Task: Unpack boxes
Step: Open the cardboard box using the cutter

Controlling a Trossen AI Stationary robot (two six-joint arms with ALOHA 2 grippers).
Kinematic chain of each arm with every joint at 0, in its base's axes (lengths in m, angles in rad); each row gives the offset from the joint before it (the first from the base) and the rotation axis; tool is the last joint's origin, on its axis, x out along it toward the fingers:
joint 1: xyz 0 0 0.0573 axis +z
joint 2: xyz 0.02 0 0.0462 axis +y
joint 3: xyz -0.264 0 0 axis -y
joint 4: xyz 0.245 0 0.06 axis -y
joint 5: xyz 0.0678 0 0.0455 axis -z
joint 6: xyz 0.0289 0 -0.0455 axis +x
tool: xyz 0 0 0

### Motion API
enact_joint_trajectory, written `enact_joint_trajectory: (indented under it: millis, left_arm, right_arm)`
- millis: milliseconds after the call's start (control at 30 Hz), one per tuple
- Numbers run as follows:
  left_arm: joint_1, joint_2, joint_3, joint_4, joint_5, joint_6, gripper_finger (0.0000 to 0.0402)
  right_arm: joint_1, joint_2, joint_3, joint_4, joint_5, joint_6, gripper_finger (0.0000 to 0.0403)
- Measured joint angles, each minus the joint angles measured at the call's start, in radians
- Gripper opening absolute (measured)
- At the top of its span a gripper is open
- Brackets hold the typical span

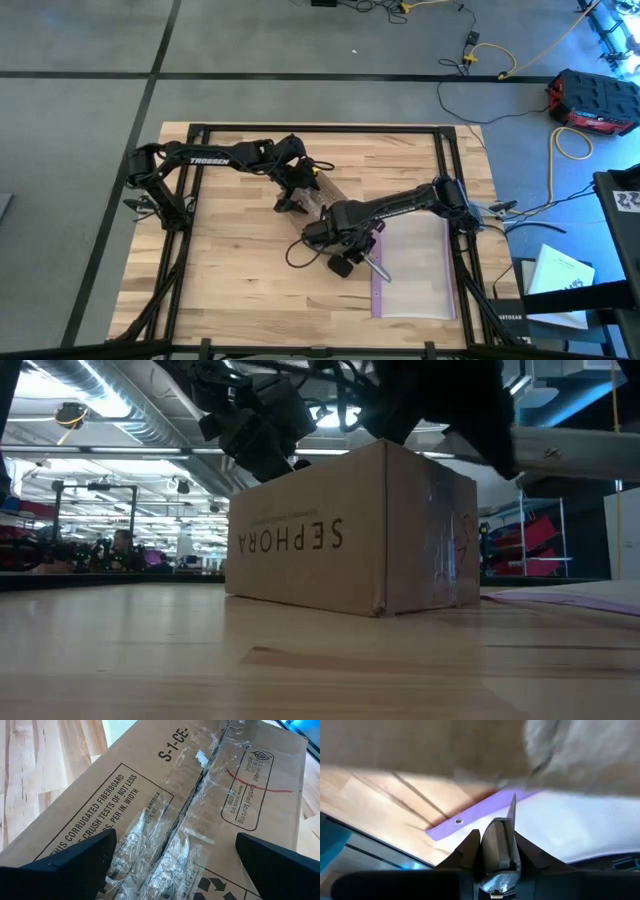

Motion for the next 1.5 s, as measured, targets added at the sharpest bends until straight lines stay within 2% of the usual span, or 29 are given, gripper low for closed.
enact_joint_trajectory:
  millis: [133, 433, 533, 667, 767, 867, 1067, 1300, 1367, 1500]
  left_arm:
    - [0.000, 0.000, 0.000, -0.001, 0.000, 0.000, 0.0400]
    - [0.000, 0.000, 0.001, -0.012, -0.009, -0.003, 0.0400]
    - [-0.010, -0.002, 0.002, -0.014, -0.038, -0.014, 0.0400]
    - [-0.031, -0.002, 0.002, -0.016, -0.077, -0.041, 0.0400]
    - [-0.056, -0.002, 0.002, -0.014, -0.117, -0.073, 0.0400]
    - [-0.086, -0.002, 0.001, 0.004, -0.174, -0.109, 0.0400]
    - [-0.128, 0.003, -0.003, 0.147, -0.215, -0.274, 0.0400]
    - [-0.187, 0.005, -0.004, 0.248, -0.342, -0.412, 0.0400]
    - [-0.205, 0.005, -0.004, 0.250, -0.368, -0.439, 0.0400]
    - [-0.247, 0.004, -0.004, 0.258, -0.406, -0.511, 0.0400]
  right_arm:
    - [0.038, -0.027, 0.000, -0.002, 0.013, 0.064, 0.0056]
    - [0.176, -0.169, -0.023, -0.001, 0.260, 0.416, 0.0056]
    - [0.195, -0.226, -0.128, -0.004, 0.308, 0.496, 0.0056]
    - [0.212, -0.343, -0.359, 0.032, 0.320, 0.587, 0.0056]
    - [0.213, -0.467, -0.548, 0.215, 0.332, 0.646, 0.0056]
    - [0.210, -0.571, -0.711, 0.380, 0.398, 0.684, 0.0056]
    - [0.210, -0.683, -0.960, 0.561, 0.415, 0.695, 0.0056]
    - [0.210, -0.697, -1.101, 0.586, 0.410, 0.702, 0.0057]
    - [0.210, -0.696, -1.107, 0.578, 0.421, 0.703, 0.0079]
    - [0.210, -0.696, -1.108, 0.546, 0.464, 0.684, 0.0154]
